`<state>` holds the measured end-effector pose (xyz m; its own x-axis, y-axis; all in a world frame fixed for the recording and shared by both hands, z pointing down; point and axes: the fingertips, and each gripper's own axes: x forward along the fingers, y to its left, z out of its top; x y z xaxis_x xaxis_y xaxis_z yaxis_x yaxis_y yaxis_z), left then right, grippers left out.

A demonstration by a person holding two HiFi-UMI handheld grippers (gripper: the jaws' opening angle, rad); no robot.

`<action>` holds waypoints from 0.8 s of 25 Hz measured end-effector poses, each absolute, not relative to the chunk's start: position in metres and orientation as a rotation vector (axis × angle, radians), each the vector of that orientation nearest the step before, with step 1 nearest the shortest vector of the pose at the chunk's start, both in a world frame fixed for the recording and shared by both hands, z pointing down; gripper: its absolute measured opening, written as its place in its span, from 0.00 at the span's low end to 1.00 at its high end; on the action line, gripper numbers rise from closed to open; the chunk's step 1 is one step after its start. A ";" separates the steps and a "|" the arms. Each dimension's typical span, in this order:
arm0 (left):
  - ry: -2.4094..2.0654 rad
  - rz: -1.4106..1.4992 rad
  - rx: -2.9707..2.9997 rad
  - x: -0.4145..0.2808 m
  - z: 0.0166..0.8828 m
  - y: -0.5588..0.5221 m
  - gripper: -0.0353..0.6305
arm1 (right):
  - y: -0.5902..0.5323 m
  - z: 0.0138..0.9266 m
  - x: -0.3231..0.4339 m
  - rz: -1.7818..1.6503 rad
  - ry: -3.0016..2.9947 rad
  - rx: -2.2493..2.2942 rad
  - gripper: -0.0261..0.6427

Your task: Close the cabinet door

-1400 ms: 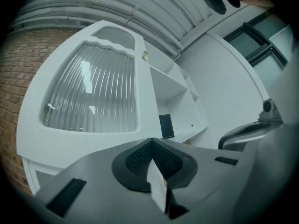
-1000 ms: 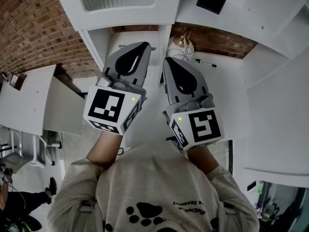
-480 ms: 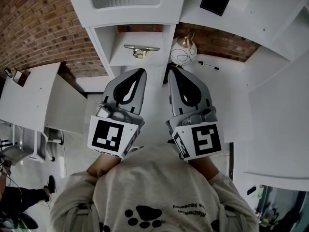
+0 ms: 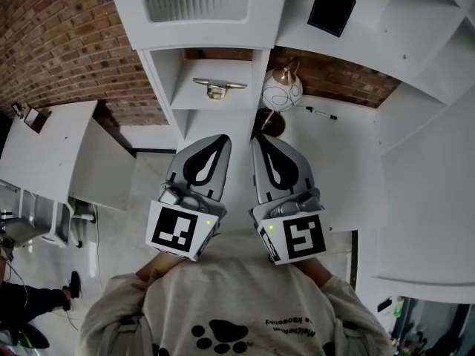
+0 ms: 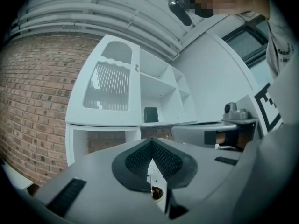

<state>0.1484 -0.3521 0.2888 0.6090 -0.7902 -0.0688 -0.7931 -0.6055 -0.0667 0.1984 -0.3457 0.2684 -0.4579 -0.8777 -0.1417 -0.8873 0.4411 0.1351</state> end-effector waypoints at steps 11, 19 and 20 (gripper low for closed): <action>1.398 0.086 -2.690 0.153 0.290 -0.346 0.06 | -0.342 0.275 0.197 0.355 2.664 -1.534 0.07; 1.409 0.074 -2.691 0.153 0.291 -0.344 0.06 | -0.342 0.275 0.196 0.344 2.669 -1.506 0.07; 1.410 0.073 -2.695 0.152 0.292 -0.343 0.06 | -0.342 0.275 0.195 0.341 2.671 -1.505 0.07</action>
<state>0.1517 -0.3432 0.2916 0.5700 -0.8169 -0.0881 -0.8216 -0.5662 -0.0658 0.1950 -0.3423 0.2754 -0.5225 -0.8380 -0.1572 -0.8507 0.4997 0.1632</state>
